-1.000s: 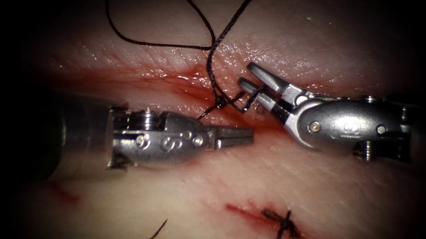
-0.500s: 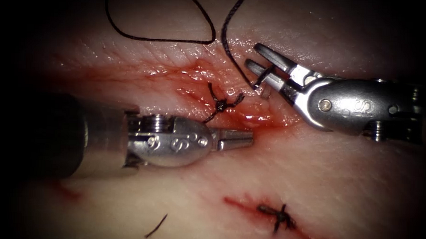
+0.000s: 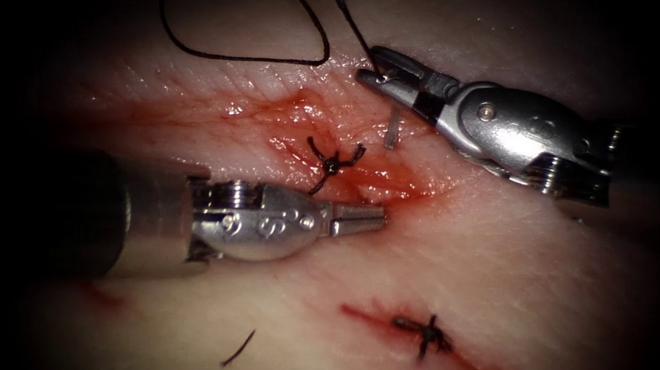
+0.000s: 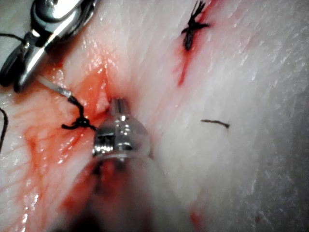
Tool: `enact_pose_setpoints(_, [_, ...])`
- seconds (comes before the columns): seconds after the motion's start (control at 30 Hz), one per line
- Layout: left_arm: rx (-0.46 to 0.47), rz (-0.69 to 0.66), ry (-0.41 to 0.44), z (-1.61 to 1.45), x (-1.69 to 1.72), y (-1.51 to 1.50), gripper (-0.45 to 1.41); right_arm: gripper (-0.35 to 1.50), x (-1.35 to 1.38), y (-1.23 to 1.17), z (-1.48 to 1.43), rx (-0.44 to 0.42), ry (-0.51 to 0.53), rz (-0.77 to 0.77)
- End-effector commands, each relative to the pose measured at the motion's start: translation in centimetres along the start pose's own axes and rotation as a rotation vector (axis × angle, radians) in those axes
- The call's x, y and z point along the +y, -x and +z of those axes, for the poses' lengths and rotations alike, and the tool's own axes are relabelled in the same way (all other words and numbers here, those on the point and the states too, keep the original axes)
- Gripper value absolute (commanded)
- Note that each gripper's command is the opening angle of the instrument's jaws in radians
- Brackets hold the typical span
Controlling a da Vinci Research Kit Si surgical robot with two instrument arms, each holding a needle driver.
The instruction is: Wound Closure
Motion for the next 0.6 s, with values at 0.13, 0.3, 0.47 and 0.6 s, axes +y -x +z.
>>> enact_pose_setpoints(0.13, [0.0,0.001,-0.001,0.07,-0.01,0.01,-0.45,-0.35,0.12,0.02,0.1,-0.012,0.023,0.17])
enact_pose_setpoints(0.3, [-0.001,0.002,-0.001,0.05,-0.01,0.02,-0.45,-0.35,0.2,0.09,0.08,-0.048,0.044,0.229])
enact_pose_setpoints(0.47, [-0.003,0.002,-0.003,0.03,-0.03,0.03,-0.45,-0.35,0.25,0.1,0.08,-0.055,0.056,0.246])
enact_pose_setpoints(0.6, [-0.003,0.003,-0.002,0.03,-0.04,0.04,-0.45,-0.35,0.19,0.12,0.1,-0.049,0.027,0.343])
